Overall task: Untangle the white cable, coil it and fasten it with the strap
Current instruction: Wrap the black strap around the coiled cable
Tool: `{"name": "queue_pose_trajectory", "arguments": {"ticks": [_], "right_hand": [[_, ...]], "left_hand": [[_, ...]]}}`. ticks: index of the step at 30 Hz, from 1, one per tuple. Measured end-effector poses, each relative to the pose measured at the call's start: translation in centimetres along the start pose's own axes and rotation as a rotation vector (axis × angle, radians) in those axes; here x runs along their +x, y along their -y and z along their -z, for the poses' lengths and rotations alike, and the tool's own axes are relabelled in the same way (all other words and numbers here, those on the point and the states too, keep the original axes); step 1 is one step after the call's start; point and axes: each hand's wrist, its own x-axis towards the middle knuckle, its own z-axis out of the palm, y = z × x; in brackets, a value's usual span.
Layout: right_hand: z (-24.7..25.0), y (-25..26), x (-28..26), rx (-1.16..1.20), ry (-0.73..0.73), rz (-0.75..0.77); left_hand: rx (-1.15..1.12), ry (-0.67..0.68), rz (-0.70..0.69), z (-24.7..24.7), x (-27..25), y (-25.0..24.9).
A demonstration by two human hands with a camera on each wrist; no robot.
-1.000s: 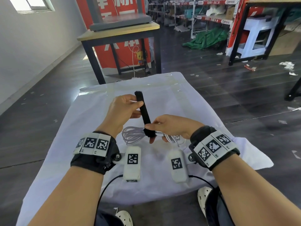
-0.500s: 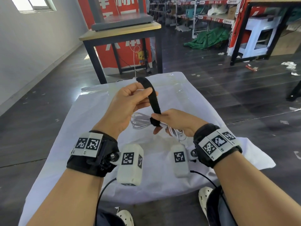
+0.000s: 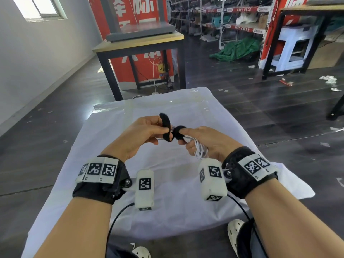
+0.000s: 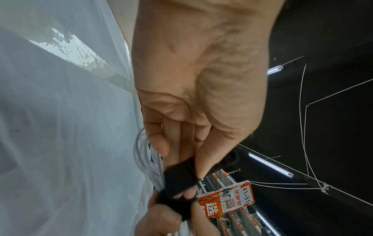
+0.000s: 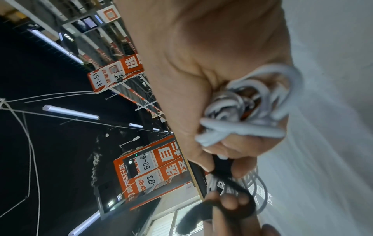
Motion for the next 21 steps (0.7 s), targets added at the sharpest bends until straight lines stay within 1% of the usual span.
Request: {"name": "queue_pose_trajectory", "arguments": {"ticks": [3,5,10,16,21], "right_hand": [[-0.3,0.3,0.0,0.168,0.054,-0.017],[-0.3,0.1,0.2,0.194,0.082,-0.012],[-0.1,-0.3,0.8,0.163,-0.030,0.017],[0.1,-0.3,0.7,0.068,-0.135,0.119],[0.4,-0.1,0.8,0.144,-0.182,0.176]], "left_hand": [[-0.018,0.000,-0.012,0.1,0.1,0.2],[-0.029,0.017,-0.008,0.0,0.2,0.4],[-0.049,0.073,-0.035,-0.6,0.3,0.9],[-0.234,0.090,-0.093,-0.7,0.3,1.1],[-0.355,0.089,-0.023,-1.0,0.3,0.8]]}}
